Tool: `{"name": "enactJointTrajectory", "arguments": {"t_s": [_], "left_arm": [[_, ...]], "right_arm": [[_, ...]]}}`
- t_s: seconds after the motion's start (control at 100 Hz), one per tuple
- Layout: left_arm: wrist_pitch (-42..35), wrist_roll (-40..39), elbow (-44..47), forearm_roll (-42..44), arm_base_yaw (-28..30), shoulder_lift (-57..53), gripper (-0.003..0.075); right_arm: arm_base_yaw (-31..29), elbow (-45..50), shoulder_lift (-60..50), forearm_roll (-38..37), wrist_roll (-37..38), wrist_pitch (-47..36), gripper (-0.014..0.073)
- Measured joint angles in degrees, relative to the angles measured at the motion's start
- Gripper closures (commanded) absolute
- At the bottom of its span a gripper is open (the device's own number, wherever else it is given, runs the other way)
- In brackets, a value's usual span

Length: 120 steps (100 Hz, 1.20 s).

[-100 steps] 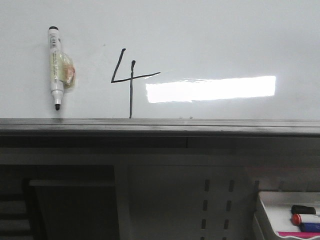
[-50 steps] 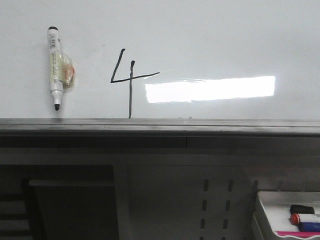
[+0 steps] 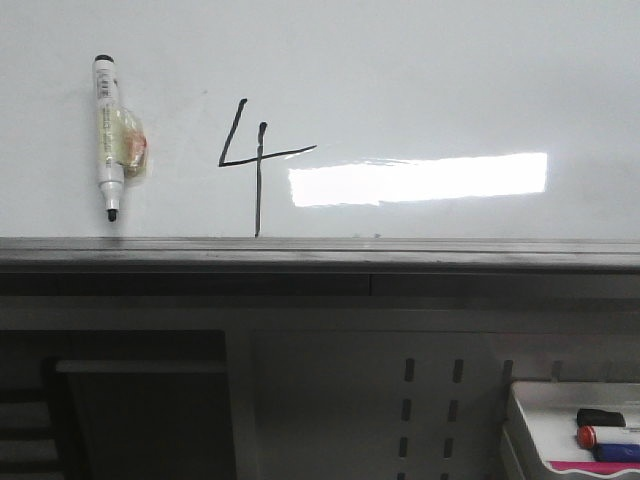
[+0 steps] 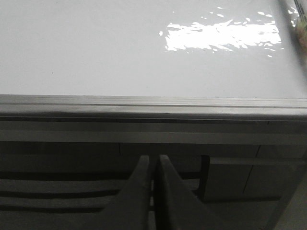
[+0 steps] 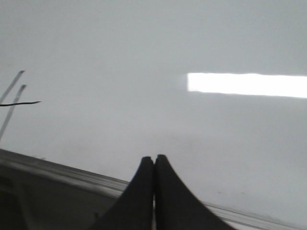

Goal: Write number 4 on whiteboard

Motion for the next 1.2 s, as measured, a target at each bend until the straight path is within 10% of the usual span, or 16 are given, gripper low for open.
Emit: {"name": "enactJointTrajectory", "arguments": {"t_s": [0.51, 1.2], "left_arm": [[0.1, 0.0, 0.0, 0.0, 0.0, 0.0, 0.0741], [0.1, 0.0, 0.0, 0.0, 0.0, 0.0, 0.0741]], "right_arm": [[-12.97, 5.69, -22.98, 0.0, 1.05, 27.33, 0.0658], [-13.08, 5.69, -23.69, 0.0, 1.05, 27.82, 0.0658]]}}
